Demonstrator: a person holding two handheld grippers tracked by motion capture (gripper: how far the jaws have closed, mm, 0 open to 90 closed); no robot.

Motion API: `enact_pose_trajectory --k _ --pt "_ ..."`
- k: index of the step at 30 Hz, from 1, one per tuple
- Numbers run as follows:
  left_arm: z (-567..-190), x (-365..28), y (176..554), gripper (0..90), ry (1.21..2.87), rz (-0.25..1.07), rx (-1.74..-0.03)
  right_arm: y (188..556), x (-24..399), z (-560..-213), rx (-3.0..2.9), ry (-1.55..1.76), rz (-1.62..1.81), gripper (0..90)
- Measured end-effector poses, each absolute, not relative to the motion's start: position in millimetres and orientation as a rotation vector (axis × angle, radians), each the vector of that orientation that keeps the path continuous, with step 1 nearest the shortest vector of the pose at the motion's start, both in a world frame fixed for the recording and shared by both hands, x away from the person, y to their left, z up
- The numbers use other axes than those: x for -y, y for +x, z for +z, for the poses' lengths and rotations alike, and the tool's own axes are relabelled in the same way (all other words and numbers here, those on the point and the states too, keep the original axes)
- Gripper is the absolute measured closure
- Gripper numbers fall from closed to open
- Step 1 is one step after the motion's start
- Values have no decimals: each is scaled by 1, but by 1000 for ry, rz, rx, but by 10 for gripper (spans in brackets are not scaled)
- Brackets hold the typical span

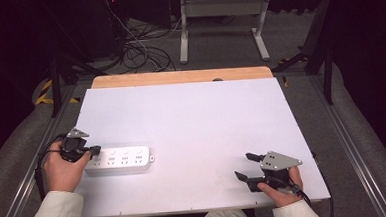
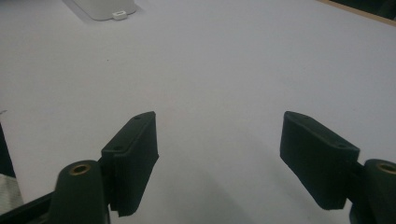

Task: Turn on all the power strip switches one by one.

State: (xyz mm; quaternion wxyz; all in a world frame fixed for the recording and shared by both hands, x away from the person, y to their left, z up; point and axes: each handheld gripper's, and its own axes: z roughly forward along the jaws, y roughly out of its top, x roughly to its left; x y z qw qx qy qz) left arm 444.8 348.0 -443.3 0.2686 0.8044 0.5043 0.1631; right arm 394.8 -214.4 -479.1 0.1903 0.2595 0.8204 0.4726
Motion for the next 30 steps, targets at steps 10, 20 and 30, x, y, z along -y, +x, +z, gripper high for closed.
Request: enact_pose_trajectory --k 10,20,30 --pt "-445 -347 444 900 2168 459 -1349 395 215 -479 -2304 726 1329 280" --pt "-447 -348 444 900 2149 455 -1351 394 214 -479 -2307 726 1329 280" --pt "-448 -344 443 900 2181 480 -1344 394 214 -479 -2309 725 1332 280"
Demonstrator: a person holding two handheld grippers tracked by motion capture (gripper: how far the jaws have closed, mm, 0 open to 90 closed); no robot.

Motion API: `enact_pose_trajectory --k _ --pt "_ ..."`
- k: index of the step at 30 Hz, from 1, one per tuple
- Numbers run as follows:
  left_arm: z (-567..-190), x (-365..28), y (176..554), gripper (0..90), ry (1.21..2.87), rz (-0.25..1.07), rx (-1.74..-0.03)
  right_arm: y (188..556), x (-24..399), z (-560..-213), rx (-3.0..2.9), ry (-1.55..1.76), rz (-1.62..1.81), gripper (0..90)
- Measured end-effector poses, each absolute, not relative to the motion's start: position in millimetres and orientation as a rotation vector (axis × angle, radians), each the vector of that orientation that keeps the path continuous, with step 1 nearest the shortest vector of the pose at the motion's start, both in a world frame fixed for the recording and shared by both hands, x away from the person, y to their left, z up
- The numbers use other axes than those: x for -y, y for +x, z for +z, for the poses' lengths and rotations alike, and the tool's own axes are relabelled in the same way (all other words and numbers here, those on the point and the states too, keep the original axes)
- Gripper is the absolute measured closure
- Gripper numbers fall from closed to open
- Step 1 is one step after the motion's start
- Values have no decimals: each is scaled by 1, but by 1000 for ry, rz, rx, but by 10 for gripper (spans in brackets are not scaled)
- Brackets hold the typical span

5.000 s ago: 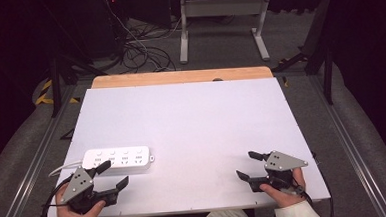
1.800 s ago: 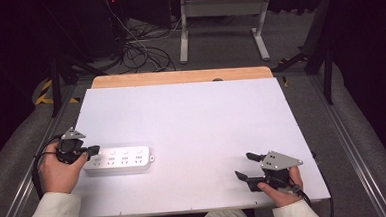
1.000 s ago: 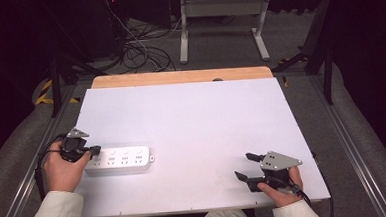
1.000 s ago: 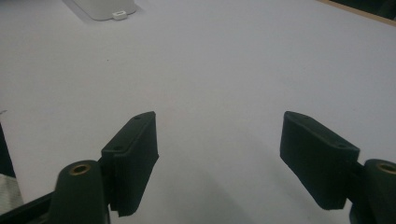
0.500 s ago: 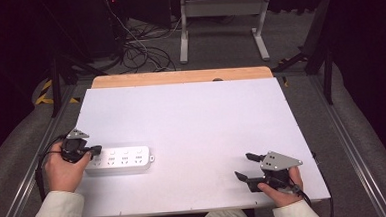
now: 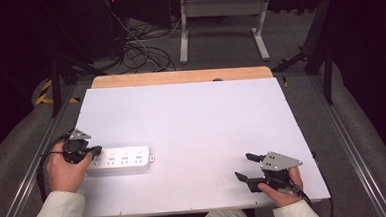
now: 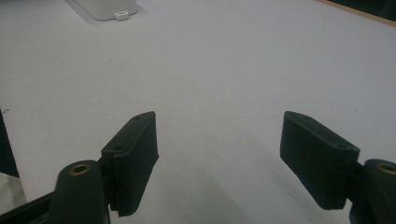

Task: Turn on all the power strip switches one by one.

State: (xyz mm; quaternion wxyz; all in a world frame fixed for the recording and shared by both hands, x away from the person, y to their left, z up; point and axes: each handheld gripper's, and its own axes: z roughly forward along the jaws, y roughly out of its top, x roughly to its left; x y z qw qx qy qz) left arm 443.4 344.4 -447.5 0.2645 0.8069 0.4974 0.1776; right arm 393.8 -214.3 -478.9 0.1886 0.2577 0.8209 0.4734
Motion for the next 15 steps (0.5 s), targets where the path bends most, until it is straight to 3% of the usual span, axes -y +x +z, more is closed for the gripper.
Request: enact_pose_trajectory --k 15 --pt "-450 -344 442 900 2169 494 -1358 393 214 -479 -2312 720 1333 280"
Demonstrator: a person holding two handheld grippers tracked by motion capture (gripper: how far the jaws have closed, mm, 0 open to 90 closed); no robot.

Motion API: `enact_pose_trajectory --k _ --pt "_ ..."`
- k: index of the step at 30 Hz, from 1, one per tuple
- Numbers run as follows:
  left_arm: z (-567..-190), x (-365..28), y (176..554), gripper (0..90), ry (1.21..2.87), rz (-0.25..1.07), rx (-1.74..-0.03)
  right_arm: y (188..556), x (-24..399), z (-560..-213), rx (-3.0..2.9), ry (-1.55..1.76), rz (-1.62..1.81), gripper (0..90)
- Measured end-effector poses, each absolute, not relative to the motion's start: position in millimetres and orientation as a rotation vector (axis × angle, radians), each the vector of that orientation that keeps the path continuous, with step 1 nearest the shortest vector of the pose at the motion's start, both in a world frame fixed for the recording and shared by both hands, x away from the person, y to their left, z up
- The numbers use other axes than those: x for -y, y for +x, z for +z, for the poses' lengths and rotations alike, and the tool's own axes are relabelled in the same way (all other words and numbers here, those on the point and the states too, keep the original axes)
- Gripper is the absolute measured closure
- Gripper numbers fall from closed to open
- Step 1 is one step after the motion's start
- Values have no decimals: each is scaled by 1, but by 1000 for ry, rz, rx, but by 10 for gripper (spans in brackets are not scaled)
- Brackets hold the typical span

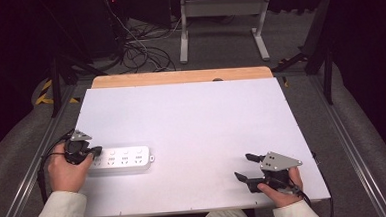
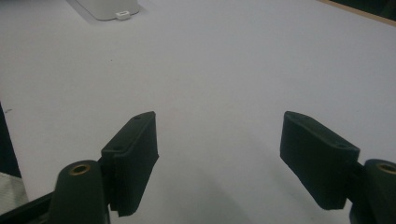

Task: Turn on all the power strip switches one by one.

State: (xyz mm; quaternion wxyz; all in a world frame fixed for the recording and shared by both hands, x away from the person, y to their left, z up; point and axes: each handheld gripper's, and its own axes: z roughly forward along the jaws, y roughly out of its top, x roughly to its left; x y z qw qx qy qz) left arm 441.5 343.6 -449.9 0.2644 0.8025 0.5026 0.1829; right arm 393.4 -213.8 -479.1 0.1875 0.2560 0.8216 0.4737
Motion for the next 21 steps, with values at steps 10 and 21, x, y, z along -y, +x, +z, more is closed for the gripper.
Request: enact_pose_trajectory --k 10,21 --pt "-454 -344 440 900 2151 507 -1356 393 214 -479 -2310 721 1333 280" --pt "-424 -334 421 900 2051 611 -1219 395 215 -479 -2311 725 1329 279"
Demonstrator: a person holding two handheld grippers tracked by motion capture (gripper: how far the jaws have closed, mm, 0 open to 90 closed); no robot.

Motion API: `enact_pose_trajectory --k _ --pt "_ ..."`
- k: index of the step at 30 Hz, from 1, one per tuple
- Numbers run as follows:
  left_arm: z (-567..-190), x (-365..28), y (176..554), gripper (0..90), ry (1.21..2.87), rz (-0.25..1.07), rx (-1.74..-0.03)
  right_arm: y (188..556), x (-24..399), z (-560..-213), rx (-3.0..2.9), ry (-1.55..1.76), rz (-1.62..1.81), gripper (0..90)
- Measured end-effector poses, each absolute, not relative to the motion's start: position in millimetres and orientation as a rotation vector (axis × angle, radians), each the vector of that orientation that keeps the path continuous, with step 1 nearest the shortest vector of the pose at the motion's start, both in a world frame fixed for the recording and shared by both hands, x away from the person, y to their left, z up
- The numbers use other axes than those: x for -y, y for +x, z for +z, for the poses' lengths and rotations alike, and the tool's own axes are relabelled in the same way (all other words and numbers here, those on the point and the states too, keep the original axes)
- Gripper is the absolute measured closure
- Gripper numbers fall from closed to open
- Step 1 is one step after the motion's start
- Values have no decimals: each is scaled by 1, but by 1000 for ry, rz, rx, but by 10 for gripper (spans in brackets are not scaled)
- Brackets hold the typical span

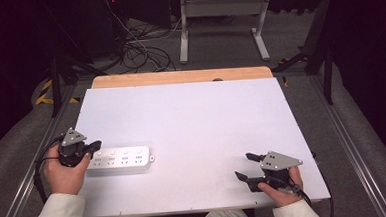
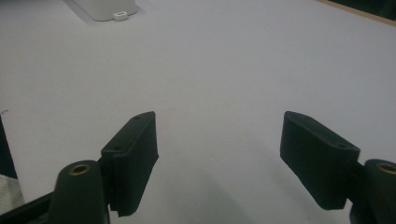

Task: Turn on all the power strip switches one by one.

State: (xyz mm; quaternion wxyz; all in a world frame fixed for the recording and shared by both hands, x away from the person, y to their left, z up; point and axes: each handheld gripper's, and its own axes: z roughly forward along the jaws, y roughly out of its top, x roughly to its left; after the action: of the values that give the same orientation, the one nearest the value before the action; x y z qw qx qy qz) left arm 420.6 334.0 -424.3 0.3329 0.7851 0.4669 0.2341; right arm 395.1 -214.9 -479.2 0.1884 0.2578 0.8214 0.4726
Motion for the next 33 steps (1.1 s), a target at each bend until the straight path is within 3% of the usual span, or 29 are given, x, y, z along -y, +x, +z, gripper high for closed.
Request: enact_pose_trajectory --k 33 --pt "-448 -315 433 900 2116 519 -1186 395 215 -480 -2315 723 1326 278"
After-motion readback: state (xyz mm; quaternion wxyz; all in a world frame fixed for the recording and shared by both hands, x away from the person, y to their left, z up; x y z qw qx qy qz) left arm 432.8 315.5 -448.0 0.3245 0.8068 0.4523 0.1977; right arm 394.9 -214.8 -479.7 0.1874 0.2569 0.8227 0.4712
